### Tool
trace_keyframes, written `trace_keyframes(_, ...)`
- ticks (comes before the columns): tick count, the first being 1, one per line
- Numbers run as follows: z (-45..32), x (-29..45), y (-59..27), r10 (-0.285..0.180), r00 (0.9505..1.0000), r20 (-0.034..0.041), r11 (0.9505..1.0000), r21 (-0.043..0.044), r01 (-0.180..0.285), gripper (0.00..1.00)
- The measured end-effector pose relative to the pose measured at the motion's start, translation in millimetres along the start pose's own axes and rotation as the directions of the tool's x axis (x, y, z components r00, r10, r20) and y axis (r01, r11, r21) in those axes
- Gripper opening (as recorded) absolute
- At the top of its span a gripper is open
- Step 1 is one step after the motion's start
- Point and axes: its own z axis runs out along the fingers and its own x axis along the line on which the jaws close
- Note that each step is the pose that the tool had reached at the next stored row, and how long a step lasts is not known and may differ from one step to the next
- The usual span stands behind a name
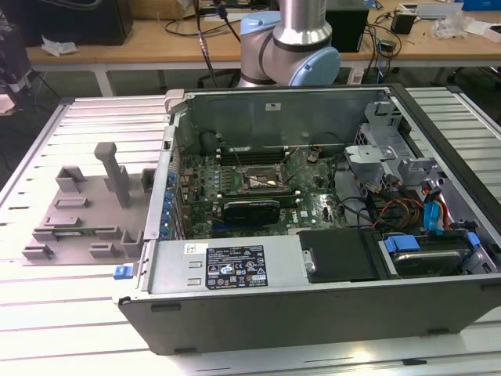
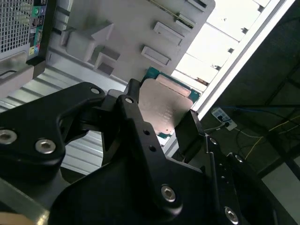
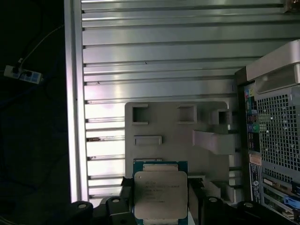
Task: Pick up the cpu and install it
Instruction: 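Pick up the cpu and move it towards the insertion slot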
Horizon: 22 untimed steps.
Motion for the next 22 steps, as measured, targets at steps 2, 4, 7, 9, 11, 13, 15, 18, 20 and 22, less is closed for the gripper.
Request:
trace_keyframes(2, 0.2, -10.9, 0.5, 0.000, 1.0000, -0.0002, 1.0000, 0.0001, 0.000, 0.55)
trace_keyframes(4, 0.6, -21.3, 1.1, 0.000, 1.0000, 0.0000, 1.0000, 0.0000, 0.000, 0.55)
trace_keyframes(7, 1.0, -32.4, 1.7, 0.000, 1.0000, 0.0000, 1.0000, 0.0000, 0.000, 0.55)
trace_keyframes(9, 1.1, -40.2, 2.1, 0.000, 1.0000, -0.0001, 1.0000, 0.0001, 0.000, 0.55)
trace_keyframes(11, 1.3, -44.8, 2.3, 0.000, 1.0000, -0.0001, 1.0000, 0.0001, 0.000, 0.55)
trace_keyframes(13, 1.4, -49.5, 2.6, 0.000, 1.0000, 0.0000, 1.0000, 0.0000, 0.000, 0.55)
trace_keyframes(15, 1.6, -56.8, 3.0, 0.000, 1.0000, -0.0001, 1.0000, 0.0001, 0.000, 0.55)
trace_keyframes(18, 2.1, -72.5, 3.8, 0.000, 1.0000, -0.0001, 1.0000, 0.0001, 0.000, 0.55)
trace_keyframes(20, 2.4, -84.1, 4.4, 0.000, 1.0000, -0.0002, 1.0000, 0.0002, 0.000, 0.55)
trace_keyframes(22, 2.8, -96.5, 5.0, 0.000, 1.0000, -0.0001, 1.0000, 0.0001, 0.000, 0.55)
